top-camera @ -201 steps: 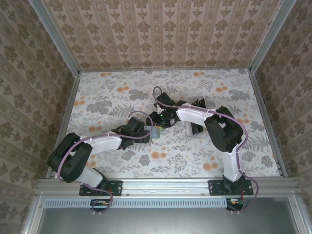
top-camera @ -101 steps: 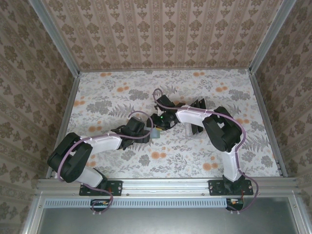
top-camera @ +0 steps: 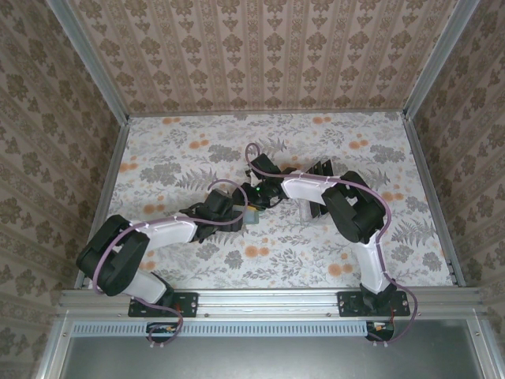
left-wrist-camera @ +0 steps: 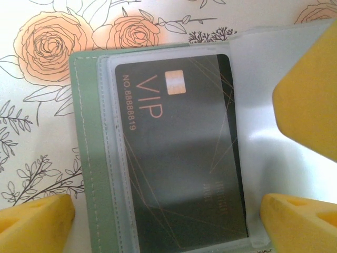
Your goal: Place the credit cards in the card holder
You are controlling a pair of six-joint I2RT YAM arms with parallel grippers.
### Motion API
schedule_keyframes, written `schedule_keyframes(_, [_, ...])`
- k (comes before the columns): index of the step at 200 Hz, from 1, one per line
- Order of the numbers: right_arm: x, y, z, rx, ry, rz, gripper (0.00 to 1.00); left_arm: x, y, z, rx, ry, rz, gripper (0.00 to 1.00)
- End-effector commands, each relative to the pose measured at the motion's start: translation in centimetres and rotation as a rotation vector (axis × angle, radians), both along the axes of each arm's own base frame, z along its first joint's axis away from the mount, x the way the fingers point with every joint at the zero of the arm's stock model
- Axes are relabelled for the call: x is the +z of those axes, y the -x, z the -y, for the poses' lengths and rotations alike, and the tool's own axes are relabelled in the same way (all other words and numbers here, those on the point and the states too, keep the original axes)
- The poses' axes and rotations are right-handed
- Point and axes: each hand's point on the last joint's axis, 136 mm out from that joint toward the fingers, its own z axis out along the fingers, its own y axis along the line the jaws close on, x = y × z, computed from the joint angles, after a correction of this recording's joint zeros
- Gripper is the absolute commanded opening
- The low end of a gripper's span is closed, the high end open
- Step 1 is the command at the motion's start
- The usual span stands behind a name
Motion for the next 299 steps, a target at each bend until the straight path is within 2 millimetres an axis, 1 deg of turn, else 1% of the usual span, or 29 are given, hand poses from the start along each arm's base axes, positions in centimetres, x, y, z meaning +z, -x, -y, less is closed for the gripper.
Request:
schedule_keyframes(1, [0.6,0.5,-0.4,0.006,-0.020,-0.011,0.55,1.1,0.0,-0.8,0.034,-0.004,0.029,1.00])
schedule_keyframes(37, [1.4,0.9,-0.3,0.012,-0.009,-0.005,0.55,4.1,-0.2,-2.4,0.098,0.025,0.085,1.00])
schedule_keyframes(73, [2.3,1.5,-1.1,0.032,-0.002,0.008,0.54,7.1,-0.3,-4.4,0.206,0.093,0.076,1.00])
schedule_keyframes(92, [2.9,1.7,-1.6,0.040,0.000,0.018,0.54,8.9,-0.7,-4.8,0.244,0.149,0.075,1.00])
schedule_keyframes(109, [3.4,1.8,-2.2,0.047,0.008,0.030,0.54,10.7,-1.3,-4.8,0.267,0.210,0.081,1.00])
schedule_keyframes(132, [3.9,1.7,-2.9,0.048,0.015,0.046,0.55,13.9,-2.3,-4.8,0.292,0.288,0.104,1.00])
schedule_keyframes(151, [3.9,1.6,-3.5,0.043,0.022,0.051,0.55,16.9,-3.2,-4.8,0.308,0.337,0.136,1.00])
schedule_keyframes(170, [3.5,1.6,-4.3,0.048,0.024,0.048,0.55,19.1,-3.9,-4.9,0.325,0.374,0.154,1.00])
schedule_keyframes(180, [3.0,1.5,-4.6,0.049,0.029,0.042,0.55,20.1,-4.1,-4.6,0.325,0.397,0.159,1.00])
schedule_keyframes(183, [2.9,1.5,-4.6,0.050,0.031,0.039,0.55,20.5,-4.5,-5.3,0.351,0.405,0.167,1.00])
schedule_keyframes(195, [2.5,1.4,-5.1,0.051,0.027,0.033,0.55,21.5,-4.9,-5.6,0.372,0.438,0.175,1.00])
schedule_keyframes(213, [1.5,1.2,-5.6,0.055,0.023,0.015,0.55,22.7,-5.3,-5.6,0.390,0.483,0.183,1.00])
schedule_keyframes(231, [0.7,1.1,-5.9,0.056,0.026,0.002,0.55,23.5,-5.8,-5.6,0.404,0.524,0.182,1.00])
schedule_keyframes(246, [-0.1,1.1,-6.0,0.059,0.034,-0.012,0.55,24.0,-6.1,-5.4,0.415,0.558,0.175,1.00])
schedule_keyframes(264, [-0.6,1.2,-6.0,0.065,0.037,-0.024,0.55,24.2,-6.4,-4.7,0.422,0.597,0.153,1.00])
schedule_keyframes(272, [-0.5,1.3,-5.8,0.068,0.039,-0.024,0.55,24.5,-6.6,-4.4,0.423,0.621,0.143,1.00])
schedule_keyframes(283, [0.2,1.4,-5.2,0.066,0.038,-0.008,0.54,24.7,-6.7,-3.9,0.427,0.652,0.124,1.00])
schedule_keyframes(299, [2.2,1.1,-3.6,0.043,0.038,0.037,0.54,25.1,-7.0,-3.2,0.433,0.694,0.098,1.00])
